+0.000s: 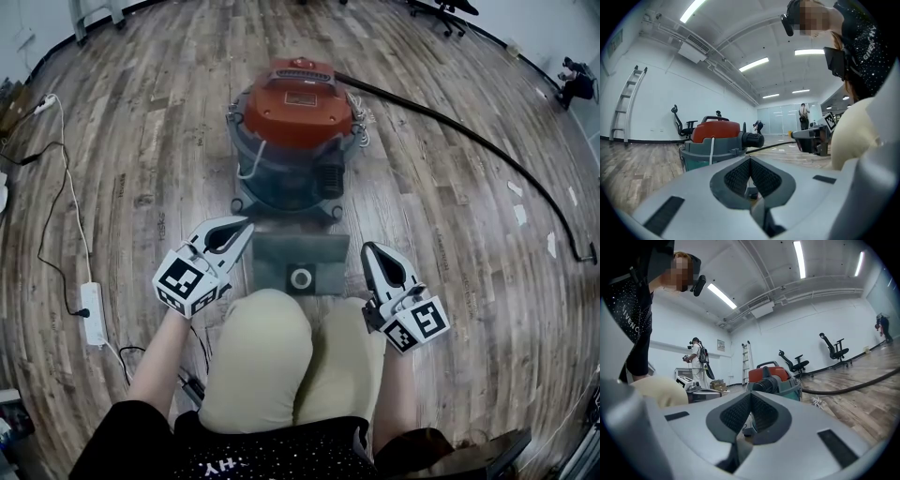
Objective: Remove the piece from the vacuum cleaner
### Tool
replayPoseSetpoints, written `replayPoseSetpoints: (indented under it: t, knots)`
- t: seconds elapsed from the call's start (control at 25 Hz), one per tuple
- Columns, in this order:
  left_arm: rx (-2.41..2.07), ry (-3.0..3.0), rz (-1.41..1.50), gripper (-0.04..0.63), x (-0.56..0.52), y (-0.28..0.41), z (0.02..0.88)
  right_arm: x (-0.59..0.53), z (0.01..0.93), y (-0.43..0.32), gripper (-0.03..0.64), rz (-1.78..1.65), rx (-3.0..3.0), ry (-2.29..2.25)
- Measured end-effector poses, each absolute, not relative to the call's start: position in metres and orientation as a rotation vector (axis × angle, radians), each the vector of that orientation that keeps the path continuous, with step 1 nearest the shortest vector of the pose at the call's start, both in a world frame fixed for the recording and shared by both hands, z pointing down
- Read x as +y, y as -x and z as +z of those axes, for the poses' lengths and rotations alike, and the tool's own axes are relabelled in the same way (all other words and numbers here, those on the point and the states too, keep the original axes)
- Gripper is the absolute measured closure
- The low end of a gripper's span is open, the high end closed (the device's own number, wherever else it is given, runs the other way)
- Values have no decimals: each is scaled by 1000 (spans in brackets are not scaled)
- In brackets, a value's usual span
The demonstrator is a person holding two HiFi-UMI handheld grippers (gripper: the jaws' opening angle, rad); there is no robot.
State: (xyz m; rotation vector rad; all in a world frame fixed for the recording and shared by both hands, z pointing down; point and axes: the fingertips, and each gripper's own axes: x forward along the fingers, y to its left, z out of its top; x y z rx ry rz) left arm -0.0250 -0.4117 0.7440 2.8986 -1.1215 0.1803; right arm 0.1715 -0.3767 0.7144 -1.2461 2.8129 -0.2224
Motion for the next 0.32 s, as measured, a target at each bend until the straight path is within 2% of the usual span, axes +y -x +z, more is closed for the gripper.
replayPoseSetpoints:
  t: [0.32]
  knots:
    - [-1091,-2919,249,586,-403,16,746,-374,713,-175,606,-237,2805,1243]
